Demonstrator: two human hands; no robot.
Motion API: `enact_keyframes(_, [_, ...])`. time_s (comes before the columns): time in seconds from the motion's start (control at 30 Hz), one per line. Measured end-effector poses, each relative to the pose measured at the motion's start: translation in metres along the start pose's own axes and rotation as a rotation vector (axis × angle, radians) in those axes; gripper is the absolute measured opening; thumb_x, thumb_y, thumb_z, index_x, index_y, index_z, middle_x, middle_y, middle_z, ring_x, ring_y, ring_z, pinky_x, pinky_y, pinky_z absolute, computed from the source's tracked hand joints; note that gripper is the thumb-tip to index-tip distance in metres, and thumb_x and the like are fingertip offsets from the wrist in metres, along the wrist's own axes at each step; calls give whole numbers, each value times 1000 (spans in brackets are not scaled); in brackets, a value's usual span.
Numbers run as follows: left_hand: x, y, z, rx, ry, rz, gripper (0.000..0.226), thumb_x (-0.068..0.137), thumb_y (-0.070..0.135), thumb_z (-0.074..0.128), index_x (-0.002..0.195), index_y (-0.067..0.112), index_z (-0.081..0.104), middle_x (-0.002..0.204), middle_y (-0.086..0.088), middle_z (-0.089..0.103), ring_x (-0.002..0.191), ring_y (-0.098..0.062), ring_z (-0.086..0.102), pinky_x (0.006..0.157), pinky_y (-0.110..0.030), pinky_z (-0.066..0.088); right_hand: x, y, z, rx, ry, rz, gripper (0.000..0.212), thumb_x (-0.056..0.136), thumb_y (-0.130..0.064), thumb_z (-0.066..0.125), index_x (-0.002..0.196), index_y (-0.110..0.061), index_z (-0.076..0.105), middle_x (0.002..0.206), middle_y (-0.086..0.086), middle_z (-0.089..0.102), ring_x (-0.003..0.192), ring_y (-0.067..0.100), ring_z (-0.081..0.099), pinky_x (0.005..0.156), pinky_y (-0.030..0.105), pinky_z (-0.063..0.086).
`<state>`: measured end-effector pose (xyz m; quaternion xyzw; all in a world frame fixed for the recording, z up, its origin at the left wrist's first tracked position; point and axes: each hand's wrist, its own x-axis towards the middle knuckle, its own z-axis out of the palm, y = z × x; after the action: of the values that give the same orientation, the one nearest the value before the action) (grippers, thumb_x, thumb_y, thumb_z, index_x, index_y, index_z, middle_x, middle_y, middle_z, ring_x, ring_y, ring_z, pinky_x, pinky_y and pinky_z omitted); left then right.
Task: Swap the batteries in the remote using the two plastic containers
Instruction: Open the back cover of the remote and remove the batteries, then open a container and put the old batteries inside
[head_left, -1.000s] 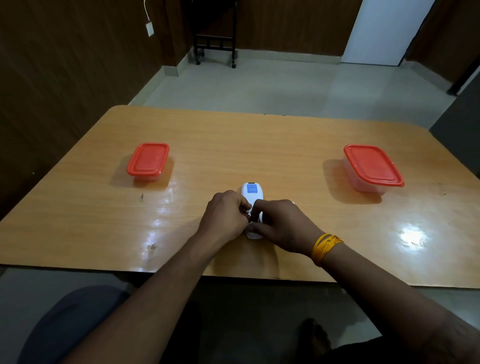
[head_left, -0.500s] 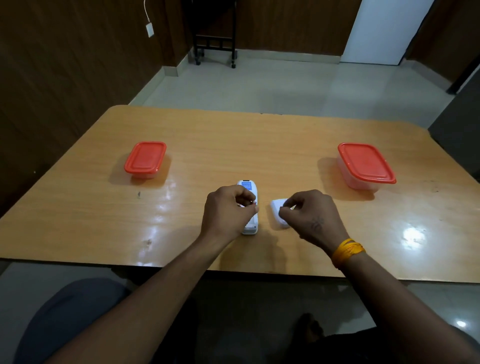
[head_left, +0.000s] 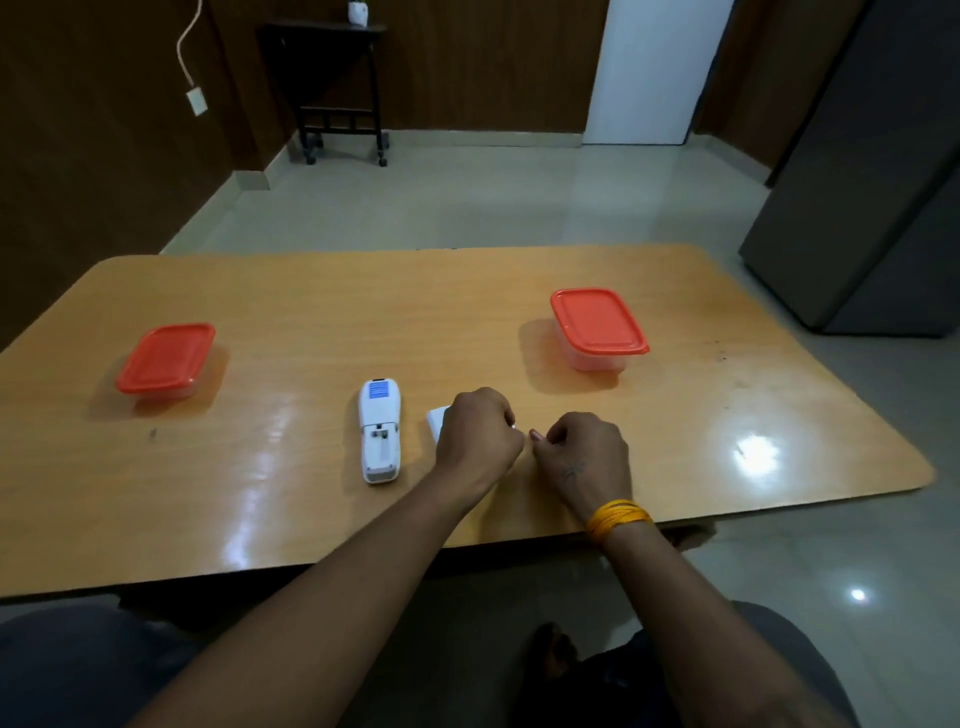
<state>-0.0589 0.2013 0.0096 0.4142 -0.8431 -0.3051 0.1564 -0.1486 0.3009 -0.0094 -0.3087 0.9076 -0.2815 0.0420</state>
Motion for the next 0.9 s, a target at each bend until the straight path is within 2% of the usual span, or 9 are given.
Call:
enact_keyframes(0.17, [2,0,11,34,1,-16,14,77,21,76,86,12,79,90,-4,77,90,-24,71,69,-28,50,-1,4,2,-110,-14,17,37,92,-49,65,90,-13,71,95,9,73,92,35,67,70,36,51])
enact_keyframes(0.33, [-1,-2,14,21,14,17,18,75,19,74,86,8,81,90,-7,77,89,-25,70,73,-32,55,2,4,6,-88,-50,29,41,91,-52,66,94,-11,70,98,11,72,92,35,67,67,33,45])
enact_keyframes(0.5, [-3,-4,14,9,40,21,25,79,22,76,100,10,83,99,-6,79,96,-23,72,78,-27,52,4,3,4,-60,-62,41,39,90,-48,67,93,-10,71,97,12,73,90,36,67,66,33,45])
enact_keyframes(0.6, [-2,-6,14,-18,69,27,30,82,26,80,108,12,80,94,-3,80,92,-18,73,80,-26,54,4,4,0,-42,-46,54,39,89,-50,68,91,-11,71,95,10,73,91,34,68,68,33,47])
enact_keyframes(0.7, [-2,-3,10,-50,125,58,31,83,28,83,111,14,79,86,4,77,80,-9,66,71,-18,47,7,3,-10,43,5,100,31,84,-43,69,90,-12,72,94,9,74,90,33,67,68,31,45])
enact_keyframes(0.83, [3,9,11,-167,166,139,37,84,30,84,117,17,78,99,2,78,86,-10,72,81,-27,58,21,4,-23,127,143,128,30,85,-40,66,98,-14,75,97,7,75,90,29,68,72,31,49])
enact_keyframes(0.9, [9,17,15,-233,158,150,40,85,30,84,122,16,76,103,3,77,89,-9,71,83,-27,58,34,10,-27,150,214,128,29,86,-38,64,99,-14,74,96,7,75,87,28,68,71,31,49])
